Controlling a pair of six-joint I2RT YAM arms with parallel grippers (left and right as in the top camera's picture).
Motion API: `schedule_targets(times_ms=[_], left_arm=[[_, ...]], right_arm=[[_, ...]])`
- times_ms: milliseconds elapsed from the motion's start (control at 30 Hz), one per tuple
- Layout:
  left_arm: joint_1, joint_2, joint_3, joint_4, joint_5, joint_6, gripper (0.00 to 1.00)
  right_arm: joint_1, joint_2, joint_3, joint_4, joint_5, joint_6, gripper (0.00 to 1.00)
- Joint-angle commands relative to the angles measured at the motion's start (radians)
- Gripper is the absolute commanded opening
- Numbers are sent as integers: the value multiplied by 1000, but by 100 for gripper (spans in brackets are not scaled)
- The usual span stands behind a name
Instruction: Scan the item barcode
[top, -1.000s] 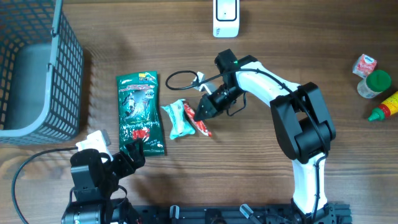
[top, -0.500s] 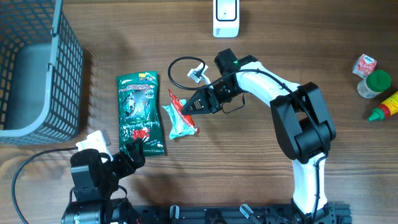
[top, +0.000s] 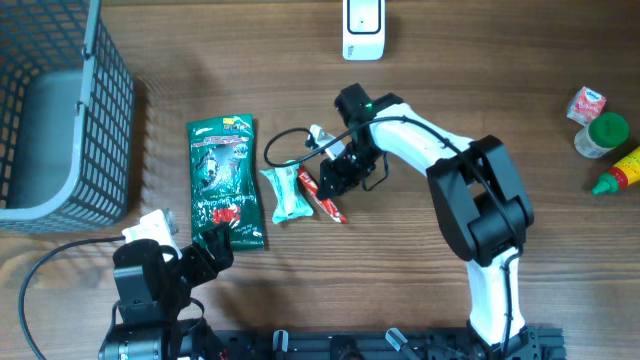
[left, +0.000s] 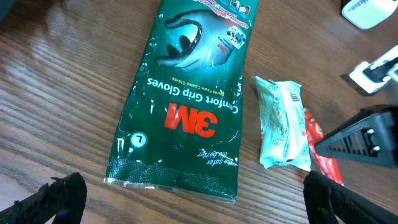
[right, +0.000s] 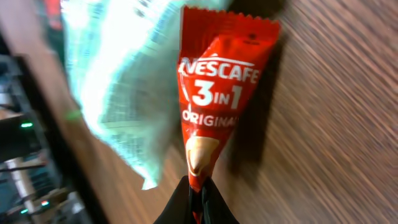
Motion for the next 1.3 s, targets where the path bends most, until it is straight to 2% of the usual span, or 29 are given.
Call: schedule_targets(times_ms=[0,167,500,700,800,1000,1267], left_arm=[[7,-5,-7,2,-9,13,100],[7,-5,-7,2,-9,13,100],[7,-5,-7,2,-9,13,100],[6,-5,-7,2,-10,13,100],[7,-5,-7,2,-9,13,100],[7,-5,-7,2,-9,13,100],[7,-5,-7,2,-10,13,100]], right_arm=[[34,11,-2,-5,122,31,4],[43,-1,1,-24,313,178,4],[66,-281,0,-86,311,186,4],[150,-309,-49,11,405,198,5],[181,-307,-136,95,419,242,4],[194,-307,-275,240,419,241,4],[194,-315,-285,272,419,268,5]])
